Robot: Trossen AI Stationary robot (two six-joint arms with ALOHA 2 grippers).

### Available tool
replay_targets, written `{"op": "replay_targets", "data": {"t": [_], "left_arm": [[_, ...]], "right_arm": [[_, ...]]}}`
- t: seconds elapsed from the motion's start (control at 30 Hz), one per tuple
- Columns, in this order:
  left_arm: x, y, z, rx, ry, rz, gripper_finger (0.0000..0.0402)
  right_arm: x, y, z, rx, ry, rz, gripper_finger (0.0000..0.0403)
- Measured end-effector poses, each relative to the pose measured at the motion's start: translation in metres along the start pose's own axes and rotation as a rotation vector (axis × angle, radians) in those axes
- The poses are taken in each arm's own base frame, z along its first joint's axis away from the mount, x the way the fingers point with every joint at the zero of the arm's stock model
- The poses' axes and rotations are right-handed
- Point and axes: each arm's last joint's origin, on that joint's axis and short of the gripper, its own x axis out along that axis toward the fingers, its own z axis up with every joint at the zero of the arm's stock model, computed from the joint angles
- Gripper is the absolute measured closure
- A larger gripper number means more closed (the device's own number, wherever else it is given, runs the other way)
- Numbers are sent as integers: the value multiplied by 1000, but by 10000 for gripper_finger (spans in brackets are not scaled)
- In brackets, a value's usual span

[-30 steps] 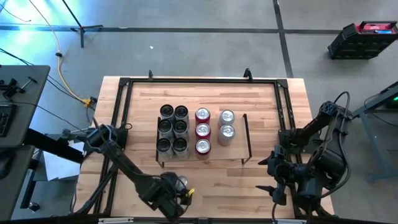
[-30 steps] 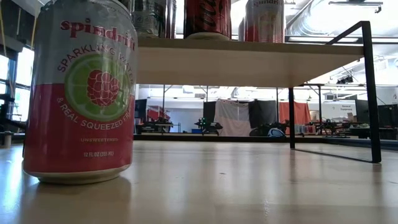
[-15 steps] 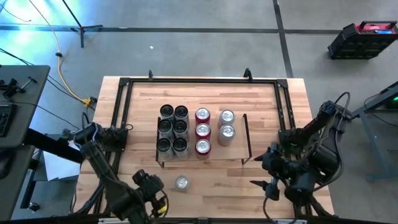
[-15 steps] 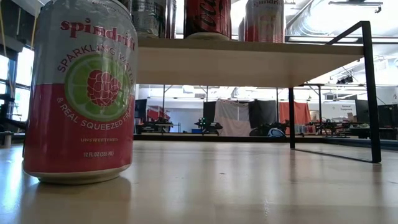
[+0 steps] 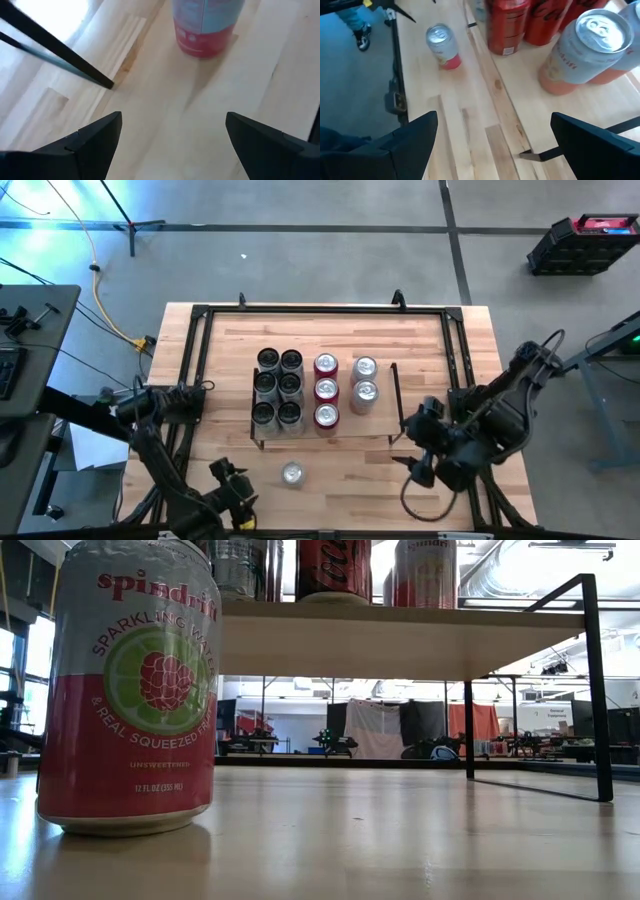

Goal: Place canned beverage on shelf
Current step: Move the pink white soda can to the bottom center of the table

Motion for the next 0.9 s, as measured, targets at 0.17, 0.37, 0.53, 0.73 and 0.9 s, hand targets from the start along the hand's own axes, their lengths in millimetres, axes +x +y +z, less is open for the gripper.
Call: {"op": "replay_targets", "data": {"t": [0.17,0.37,0.53,0.73,0.9], "left_arm": [[19,2,-19,24,-31,-20,53],[45,9,-22,65,-30,0,53],[57,11,-21,22,-176,-6,53],[77,6,-20,57,-233,-33,75],[91,2,-18,12,-300,-9,129]], "right_arm": [[6,-6,8,33,34,5,27],[12,-12,15,26,31,-20,30],[14,-14,17,105,31,-30,41],[12,-12,15,202,49,-12,59],[9,-8,10,238,71,14,82]]}}
